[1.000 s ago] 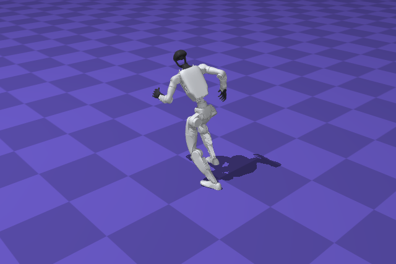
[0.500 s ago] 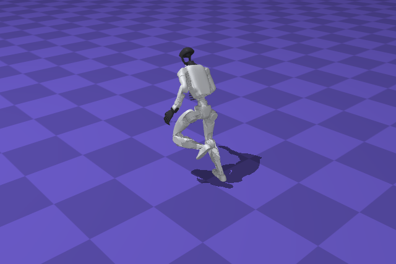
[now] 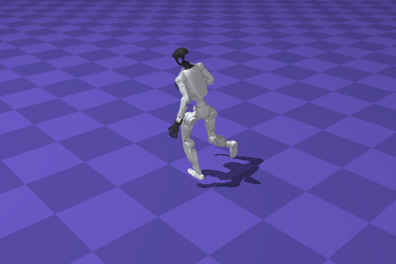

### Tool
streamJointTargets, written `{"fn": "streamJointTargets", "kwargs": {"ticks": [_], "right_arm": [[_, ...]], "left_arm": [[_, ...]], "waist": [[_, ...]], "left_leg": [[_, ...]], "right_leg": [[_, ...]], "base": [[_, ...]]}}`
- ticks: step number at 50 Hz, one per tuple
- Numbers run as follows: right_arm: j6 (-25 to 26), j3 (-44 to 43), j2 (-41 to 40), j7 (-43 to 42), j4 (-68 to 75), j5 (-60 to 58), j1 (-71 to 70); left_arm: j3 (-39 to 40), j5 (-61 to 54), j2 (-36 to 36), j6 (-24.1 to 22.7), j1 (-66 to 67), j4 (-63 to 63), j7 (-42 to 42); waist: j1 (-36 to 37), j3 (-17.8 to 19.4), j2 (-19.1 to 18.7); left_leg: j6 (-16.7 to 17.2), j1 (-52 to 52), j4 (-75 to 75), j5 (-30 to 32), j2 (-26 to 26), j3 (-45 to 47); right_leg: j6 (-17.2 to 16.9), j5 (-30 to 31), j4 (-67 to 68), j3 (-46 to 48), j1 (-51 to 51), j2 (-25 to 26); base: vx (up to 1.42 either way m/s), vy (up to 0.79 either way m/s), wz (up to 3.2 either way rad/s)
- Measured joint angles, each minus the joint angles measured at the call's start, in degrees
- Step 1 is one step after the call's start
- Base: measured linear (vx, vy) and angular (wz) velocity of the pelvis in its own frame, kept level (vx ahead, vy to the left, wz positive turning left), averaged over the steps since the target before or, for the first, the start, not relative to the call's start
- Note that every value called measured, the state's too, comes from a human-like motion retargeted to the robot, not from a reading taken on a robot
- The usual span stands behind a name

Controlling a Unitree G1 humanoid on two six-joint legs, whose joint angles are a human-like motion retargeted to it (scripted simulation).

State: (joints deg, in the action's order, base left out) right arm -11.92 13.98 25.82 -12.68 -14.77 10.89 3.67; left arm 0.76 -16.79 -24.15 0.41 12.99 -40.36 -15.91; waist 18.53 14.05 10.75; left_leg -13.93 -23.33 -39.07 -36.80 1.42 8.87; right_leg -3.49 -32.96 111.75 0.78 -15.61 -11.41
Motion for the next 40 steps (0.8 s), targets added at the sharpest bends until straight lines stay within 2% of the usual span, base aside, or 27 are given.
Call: {"fn": "streamJointTargets", "kwargs": {"ticks": [2,3,5,7,8,10,12,13,15,18,20,21,22,23,25,27,28,30,31,32,33,35,37,40], "right_arm": [[3.68,4.35,0.37,-1.55,17.03,-2.96,5.1],[4.95,5.15,0.85,0.16,23.78,-2.46,7.99],[3.93,2.97,5.52,4.59,29.58,-2.2,15.57],[0.05,-1.45,13.39,8.57,27.79,2.63,25.49],[-0.48,-3.29,16.32,10.9,27.0,6.27,30.91],[0.85,-5.9,19.95,16.62,26.89,15.88,41.19],[4.31,-8.69,20.84,23.21,27.78,22.49,50.8],[6.64,-9.44,20.67,26.55,28.26,24.24,54.05],[11.85,-10.33,19.5,32.7,29.35,25.89,58.71],[19.94,-10.32,16.7,40.64,31.52,25.09,61.16],[22.29,-9.56,15.67,43.97,32.06,22.31,61.15],[21.74,-9.13,15.6,43.66,31.39,21.68,61.19],[20.79,-8.55,15.44,42.02,30.93,21.34,60.21],[19.06,-7.67,15.09,37.7,30.86,21.61,57.15],[15.51,-5.12,13.47,27.77,31.75,25.82,50.14],[11.08,-0.03,9.8,14.22,37.72,29.47,37.01],[9.11,2.46,7.54,6.22,42.3,28.37,28.54],[6.9,4.49,1.82,-10.41,52.65,21.8,8.44],[6.75,1.43,-1.66,-14.48,54.04,18.58,0.07],[7.03,-1.54,-4.77,-16.07,54.05,15.4,-7.53],[8.16,-4.31,-7.16,-12.72,51.3,12.31,-13.56],[6.72,-5.76,-10.88,-8.26,40.46,13.84,-20.89],[0.97,-1.92,-11.21,-7.47,26.18,19.17,-23.62],[-0.86,2.6,-5.94,-0.8,7.97,14.27,-28.09]], "left_arm": [[-3.07,-1.01,2.34,-1.14,-19.5,-2.22,-4.94],[-4.26,-2.91,2.47,-2.35,-27.77,-0.62,-5.91],[-6.55,-4.96,0.47,-5.64,-43.01,5.84,-7.25],[-9.44,0.18,-3.72,-8.21,-56.94,12.44,-6.58],[-11.51,2.76,-6.15,-9.59,-62.57,15.53,-6.98],[-17.22,7.66,-11.3,-11.85,-72.69,20.46,-9.04],[-22.36,7.56,-14.18,-13.69,-81.65,24.31,-10.98],[-24.26,4.81,-15.31,-14.85,-86.36,26.07,-11.49],[-25.59,-1.93,-15.36,-17.05,-93.8,29.57,-12.27],[-23.45,-6.95,-13.63,-18.98,-96.14,36.51,-12.94],[-20.67,-5.92,-12.44,-19.18,-92.0,42.08,-11.62],[-20.25,-5.95,-12.12,-19.36,-90.27,42.68,-11.59],[-18.77,-5.66,-11.57,-19.47,-86.8,45.02,-11.32],[-15.19,-4.7,-10.55,-19.44,-79.85,50.81,-10.58],[-10.42,-4.34,-9.32,-19.08,-67.68,57.46,-8.42],[-6.37,-0.94,-8.15,-17.89,-52.03,59.28,-5.91],[-4.9,1.51,-7.12,-16.94,-42.64,58.03,-5.88],[-3.44,0.38,-3.37,-14.26,-23.3,51.15,-6.68],[-3.61,-5.54,-0.84,-12.48,-14.77,46.0,-6.78],[-4.05,-9.74,1.12,-10.63,-6.76,40.83,-6.04],[-5.05,-10.53,1.95,-8.6,0.19,35.62,-3.64],[-6.56,-6.04,-1.4,-7.08,13.26,28.28,0.79],[-5.91,0.28,-8.21,-7.75,24.93,24.29,8.04],[-0.38,5.9,-14.8,-6.41,38.35,17.48,21.69]], "waist": [[-6.79,0.72,-1.16],[-10.99,0.46,-2.11],[-20.69,-1.02,-5.1],[-29.19,-4.67,-10.01],[-32.95,-6.1,-12.73],[-39.53,-7.9,-17.51],[-44.85,-8.39,-19.02],[-47.42,-7.44,-17.91],[-50.68,-5.89,-13.49],[-49.8,-5.8,-5.5],[-47.23,-7.97,-2.05],[-45.62,-9.38,-0.39],[-44.12,-10.49,0.16],[-42.84,-10.97,-1.53],[-39.57,-10.76,-4.81],[-35.13,-7.74,-8.53],[-32.83,-5.92,-9.94],[-29.32,-3.6,-11.11],[-26.72,-4.19,-10.55],[-24.12,-4.97,-9.94],[-21.54,-6.12,-9.23],[-13.96,-9.59,-6.05],[-5.37,-12.77,-1.0],[5.87,-15.37,5.48]], "left_leg": [[1.06,1.02,-3.64,-3.57,-0.53,-2.73],[2.38,3.51,-2.1,-3.94,-0.87,-4.28],[5.02,9.15,4.56,-1.41,-1.87,-8.58],[8.72,12.5,14.1,8.19,-5.39,-12.29],[11.15,14.69,19.32,15.42,-7.83,-13.6],[17.41,18.89,29.33,33.44,-12.97,-14.16],[21.99,23.42,35.44,45.34,-15.5,-11.4],[22.51,26.46,36.74,46.82,-15.43,-9.22],[20.44,33.41,36.1,43.99,-13.02,-4.61],[16.26,41.87,26.5,36.27,-7.89,-1.5],[13.88,41.86,13.04,30.15,-5.8,-0.92],[12.95,42.28,7.72,28.64,-5.18,0.73],[11.9,40.78,-0.29,25.82,-5.86,2.24],[10.57,35.47,-13.72,20.35,-9.15,3.48],[8.36,28.6,-33.35,12.37,-15.22,3.72],[6.93,22.9,-49.03,5.53,-17.55,-0.28],[6.48,20.18,-55.76,2.74,-16.87,-2.29],[4.95,13.02,-66.85,-1.06,-13.96,-3.9],[3.12,8.63,-69.88,-1.94,-12.92,-2.22],[1.56,4.22,-71.93,-2.45,-11.87,-0.59],[0.54,-0.25,-72.0,-2.23,-10.84,0.91],[0.12,-8.41,-67.29,0.04,-7.15,3.75],[2.08,-12.86,-54.64,4.44,-1.51,5.75],[3.3,-11.69,-26.63,13.93,2.01,10.36]], "right_leg": [[1.48,-3.11,8.1,0.21,-12.89,4.38],[2.69,-3.84,9.03,1.48,-18.39,4.87],[4.69,-4.1,5.53,5.58,-27.79,3.05],[6.99,-2.96,-6.49,11.16,-34.92,0.99],[7.13,0.46,-14.68,14.18,-36.44,0.41],[5.95,10.96,-34.21,20.18,-35.27,0.4],[1.87,23.27,-55.74,23.91,-28.5,0.58],[-0.5,28.41,-66.67,24.25,-23.5,0.6],[-5.88,36.45,-86.27,22.25,-12.95,-0.76],[-9.91,41.98,-104.05,17.34,-0.3,-5.02],[-11.51,44.14,-108.64,16.15,3.79,-7.93],[-11.51,44.23,-108.85,16.9,5.35,-9.52],[-11.33,43.44,-108.78,18.1,6.45,-10.47],[-10.79,40.89,-108.14,20.18,6.59,-10.13],[-7.42,27.27,-103.89,21.35,7.23,-6.58],[-2.49,11.75,-93.1,18.75,5.97,-1.34],[-0.07,6.06,-85.62,16.78,4.52,0.42],[2.48,-0.62,-73.41,13.17,1.77,1.98],[2.26,-1.26,-70.0,10.73,0.36,2.19],[2.6,-1.58,-68.59,8.56,0.11,2.45],[4.06,-1.25,-71.18,6.91,2.17,2.78],[3.4,3.25,-78.55,3.41,6.74,2.83],[-0.29,13.79,-87.74,0.08,12.65,0.8],[-7.07,34.15,-99.93,-4.31,20.67,-2.75]], "base": [[1.06,-0.04,1.53],[1.14,-0.04,1.66],[1.19,-0.08,1.89],[1.22,-0.2,1.64],[1.29,-0.31,1.45],[1.34,-0.41,1.5],[1.38,-0.52,1.97],[1.39,-0.61,2.16],[1.4,-0.72,1.8],[1.42,-0.86,0.38],[1.42,-0.9,-0.67],[1.4,-0.89,-0.94],[1.3,-0.76,-0.78],[1.19,-0.64,-0.62],[1.1,-0.59,-0.91],[1.02,-0.49,-1.76],[0.99,-0.37,-2.05],[0.99,-0.29,-2.04],[1.03,-0.24,-1.98],[1.07,-0.2,-1.75],[1.12,-0.14,-1.53],[1.2,-0.08,-1.51],[1.29,0.01,-1.52],[1.32,0.09,-1.41]]}}
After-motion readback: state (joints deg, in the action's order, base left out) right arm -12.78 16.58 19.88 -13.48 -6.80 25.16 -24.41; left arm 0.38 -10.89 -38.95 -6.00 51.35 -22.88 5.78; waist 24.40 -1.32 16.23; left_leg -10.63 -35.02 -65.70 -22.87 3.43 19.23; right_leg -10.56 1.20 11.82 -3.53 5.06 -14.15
